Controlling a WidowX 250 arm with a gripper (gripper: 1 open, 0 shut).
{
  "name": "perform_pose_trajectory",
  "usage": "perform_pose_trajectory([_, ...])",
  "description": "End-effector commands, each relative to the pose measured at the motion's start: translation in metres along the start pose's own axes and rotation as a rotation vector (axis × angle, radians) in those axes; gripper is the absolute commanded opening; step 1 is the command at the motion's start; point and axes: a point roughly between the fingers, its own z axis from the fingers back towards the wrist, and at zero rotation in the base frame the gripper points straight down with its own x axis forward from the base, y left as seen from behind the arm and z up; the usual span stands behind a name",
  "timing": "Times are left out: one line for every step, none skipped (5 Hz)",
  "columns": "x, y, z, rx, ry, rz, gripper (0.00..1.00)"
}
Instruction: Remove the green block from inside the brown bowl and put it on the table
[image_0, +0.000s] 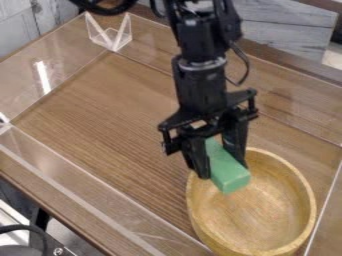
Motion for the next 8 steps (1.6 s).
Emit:
perform_pose_trajectory([0.006,-0.007,0.027,-0.088,-0.028,0.000,0.00])
perform_pose_trajectory([0.015,-0.004,0.036,-0.097,-0.028,0.023,0.00])
perform_pose_trajectory([0.025,0.002,0.051,-0.109,-0.031,0.035,0.00])
perform_pose_trajectory([0.028,0.005,0.063,-0.114,-0.023,-0.002,0.00])
perform_pose_trajectory([0.031,0.010,0.068,-0.106,-0.014,-0.056,0.00])
perform_pose_trajectory([0.041,0.017,0.068,-0.115,-0.010,-0.063,0.00])
perform_pose_trajectory([0.050,0.023,0.067,-0.118,-0.009,-0.089,0.00])
perform_pose_trajectory([0.056,0.024,0.063,-0.120,-0.007,-0.133,0.00])
